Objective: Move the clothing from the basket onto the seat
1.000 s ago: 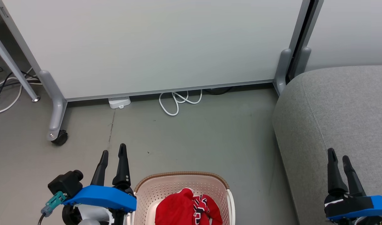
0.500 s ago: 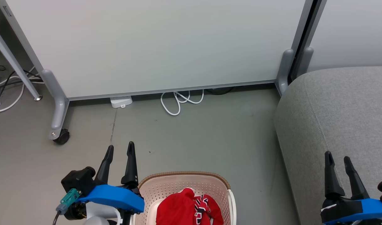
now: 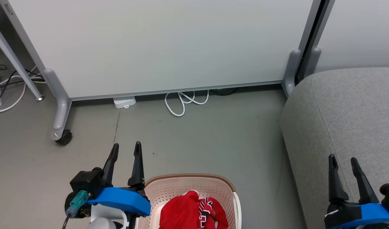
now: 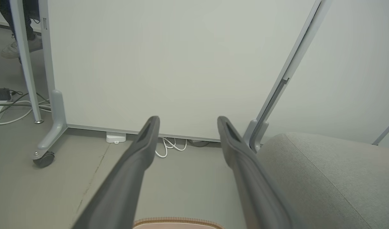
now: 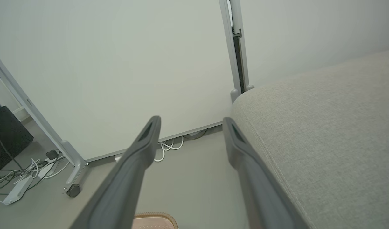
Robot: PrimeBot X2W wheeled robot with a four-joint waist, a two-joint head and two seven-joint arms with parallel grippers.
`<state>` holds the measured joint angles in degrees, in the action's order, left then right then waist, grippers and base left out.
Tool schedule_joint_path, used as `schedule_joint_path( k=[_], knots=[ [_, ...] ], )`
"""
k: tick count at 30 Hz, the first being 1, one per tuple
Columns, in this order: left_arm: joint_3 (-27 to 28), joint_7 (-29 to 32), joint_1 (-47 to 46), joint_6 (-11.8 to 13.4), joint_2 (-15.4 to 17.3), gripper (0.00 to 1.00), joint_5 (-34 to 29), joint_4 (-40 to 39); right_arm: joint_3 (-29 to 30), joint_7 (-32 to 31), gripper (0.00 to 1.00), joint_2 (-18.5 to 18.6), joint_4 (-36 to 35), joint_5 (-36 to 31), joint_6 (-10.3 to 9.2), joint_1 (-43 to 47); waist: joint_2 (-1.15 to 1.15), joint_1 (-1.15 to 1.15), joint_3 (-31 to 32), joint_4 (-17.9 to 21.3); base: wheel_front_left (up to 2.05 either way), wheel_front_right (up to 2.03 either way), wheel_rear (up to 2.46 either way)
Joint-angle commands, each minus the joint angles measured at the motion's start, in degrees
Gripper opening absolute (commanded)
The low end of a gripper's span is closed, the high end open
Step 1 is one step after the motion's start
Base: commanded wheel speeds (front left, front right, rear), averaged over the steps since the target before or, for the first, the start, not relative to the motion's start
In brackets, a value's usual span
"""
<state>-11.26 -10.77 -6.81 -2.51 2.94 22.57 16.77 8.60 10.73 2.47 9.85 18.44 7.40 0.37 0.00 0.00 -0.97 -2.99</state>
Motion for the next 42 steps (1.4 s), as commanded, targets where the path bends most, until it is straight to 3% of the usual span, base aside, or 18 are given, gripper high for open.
schedule_joint_path(
  k=[1,36,42],
  knots=[
    [-0.14,-0.51,-1.23,-0.1,0.07,1.0,-1.19,-0.1,-0.01,0.57,1.0,0.49,-0.61,-1.42,0.11,0.19,0.0,0.0,-0.05,-0.02,0.0,0.0,0.0],
    [-2.76,-4.4,-2.13,1.15,-0.04,1.0,-10.33,2.81,-0.19,4.43,1.0,0.56,-1.73,-15.09,0.15,1.5,0.0,0.0,0.1,-0.31,0.0,0.0,0.0],
    [-2.52,-4.52,-2.22,1.37,-0.04,1.0,-9.57,2.93,-0.06,4.55,1.0,0.56,-1.89,-14.43,0.15,1.72,0.0,0.0,-0.09,-0.33,0.0,0.0,0.0]
  ],
)
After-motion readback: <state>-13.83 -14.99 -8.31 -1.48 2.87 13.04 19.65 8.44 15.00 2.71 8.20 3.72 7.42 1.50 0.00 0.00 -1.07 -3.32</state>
